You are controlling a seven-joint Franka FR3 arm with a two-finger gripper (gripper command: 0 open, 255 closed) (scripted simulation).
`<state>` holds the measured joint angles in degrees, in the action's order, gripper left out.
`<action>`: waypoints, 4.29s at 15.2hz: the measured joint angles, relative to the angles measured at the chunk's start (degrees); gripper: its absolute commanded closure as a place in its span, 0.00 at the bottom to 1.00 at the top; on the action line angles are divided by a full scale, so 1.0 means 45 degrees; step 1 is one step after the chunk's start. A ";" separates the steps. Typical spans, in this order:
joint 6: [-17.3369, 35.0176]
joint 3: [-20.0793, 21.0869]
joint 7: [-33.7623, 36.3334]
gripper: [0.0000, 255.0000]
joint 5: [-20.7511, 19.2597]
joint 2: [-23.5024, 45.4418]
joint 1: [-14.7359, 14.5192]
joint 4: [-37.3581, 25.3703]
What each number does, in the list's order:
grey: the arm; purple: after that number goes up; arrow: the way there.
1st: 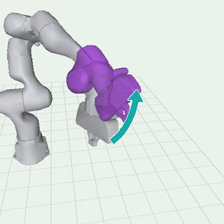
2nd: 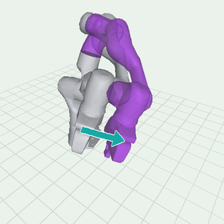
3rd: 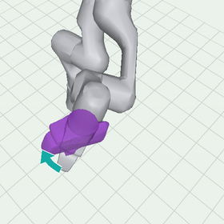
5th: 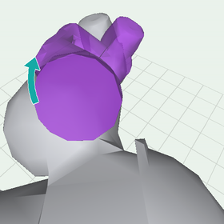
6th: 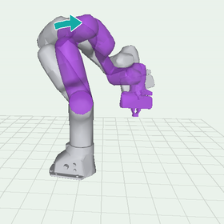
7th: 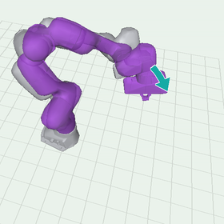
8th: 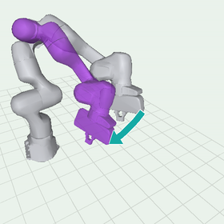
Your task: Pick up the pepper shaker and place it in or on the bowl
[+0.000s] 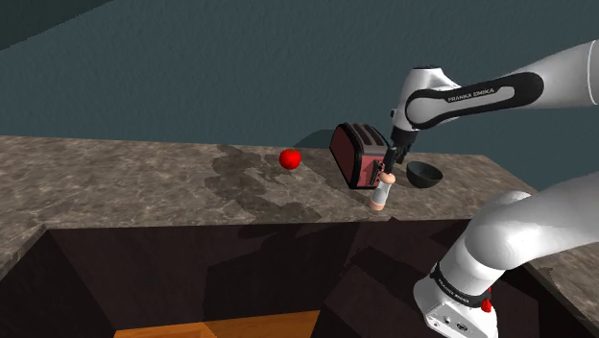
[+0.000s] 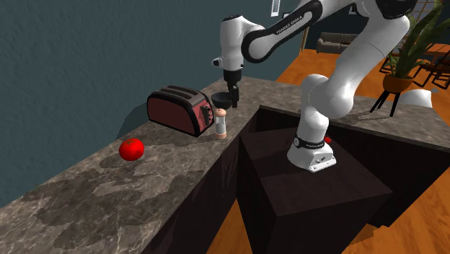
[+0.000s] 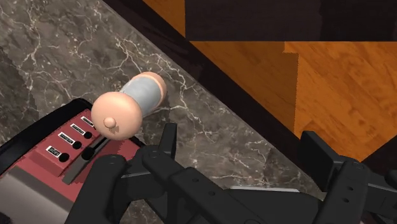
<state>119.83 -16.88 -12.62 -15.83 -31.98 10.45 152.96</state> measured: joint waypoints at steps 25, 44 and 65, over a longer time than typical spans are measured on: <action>0.7337 -0.2863 -0.3070 0.00 0.0375 0.7309 0.0799 -0.1163; 0.6131 -0.2839 -0.2776 1.00 -0.0174 0.6198 0.0820 -0.1327; 0.1829 -0.2225 -0.2621 1.00 -0.0688 0.3281 0.0914 -0.2815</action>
<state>128.06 -26.89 -24.42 -18.93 -17.22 14.56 140.29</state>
